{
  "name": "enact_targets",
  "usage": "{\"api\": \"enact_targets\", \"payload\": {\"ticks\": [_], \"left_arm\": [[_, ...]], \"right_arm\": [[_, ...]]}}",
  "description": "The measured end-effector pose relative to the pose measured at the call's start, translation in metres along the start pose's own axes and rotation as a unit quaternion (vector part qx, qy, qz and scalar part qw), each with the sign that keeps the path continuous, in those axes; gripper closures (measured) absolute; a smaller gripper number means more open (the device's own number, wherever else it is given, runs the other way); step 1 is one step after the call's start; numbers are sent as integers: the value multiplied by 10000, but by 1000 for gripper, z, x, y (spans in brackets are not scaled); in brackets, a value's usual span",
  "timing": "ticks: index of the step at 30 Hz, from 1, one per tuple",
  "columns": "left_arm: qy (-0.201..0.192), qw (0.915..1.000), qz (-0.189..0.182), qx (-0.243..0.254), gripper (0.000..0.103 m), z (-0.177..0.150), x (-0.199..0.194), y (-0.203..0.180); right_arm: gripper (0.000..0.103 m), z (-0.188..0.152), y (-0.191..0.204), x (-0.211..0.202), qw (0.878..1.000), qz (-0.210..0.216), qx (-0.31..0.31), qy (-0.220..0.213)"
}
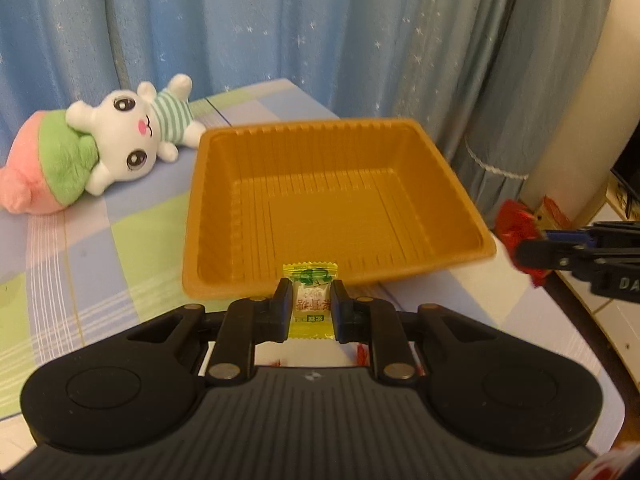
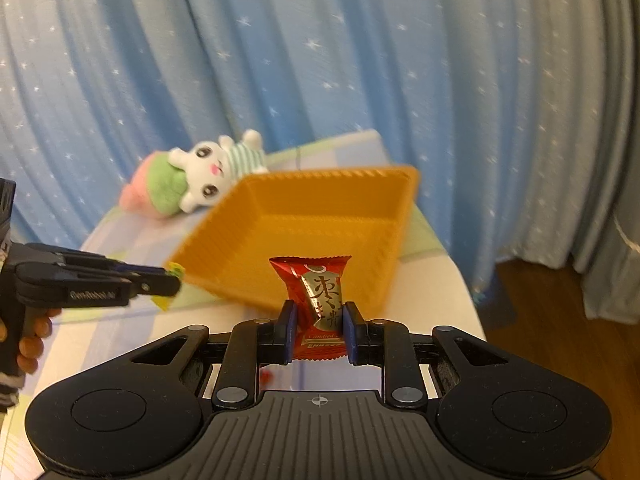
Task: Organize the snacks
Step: 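Carry both candies over the orange tray and open both tools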
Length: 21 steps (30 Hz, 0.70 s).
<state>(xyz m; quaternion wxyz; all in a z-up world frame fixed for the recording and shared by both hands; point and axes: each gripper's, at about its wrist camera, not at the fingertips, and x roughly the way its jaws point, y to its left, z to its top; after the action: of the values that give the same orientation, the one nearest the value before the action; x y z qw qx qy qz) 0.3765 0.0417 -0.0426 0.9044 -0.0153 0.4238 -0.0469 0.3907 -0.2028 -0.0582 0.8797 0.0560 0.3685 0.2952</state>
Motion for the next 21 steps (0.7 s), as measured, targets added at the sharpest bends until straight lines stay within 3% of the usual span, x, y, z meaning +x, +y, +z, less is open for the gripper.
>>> {"api": "enact_targets", "payload": {"ticks": [9,21], "left_arm": [[-59,10000,7,-46,85,34,25,0],[201,9997,39,-103,85,50,71,1]], "right_arm": [[79,42,13,62,10000,45,-41,42],[79,49,-6,107,9988,-127,334,324]]}}
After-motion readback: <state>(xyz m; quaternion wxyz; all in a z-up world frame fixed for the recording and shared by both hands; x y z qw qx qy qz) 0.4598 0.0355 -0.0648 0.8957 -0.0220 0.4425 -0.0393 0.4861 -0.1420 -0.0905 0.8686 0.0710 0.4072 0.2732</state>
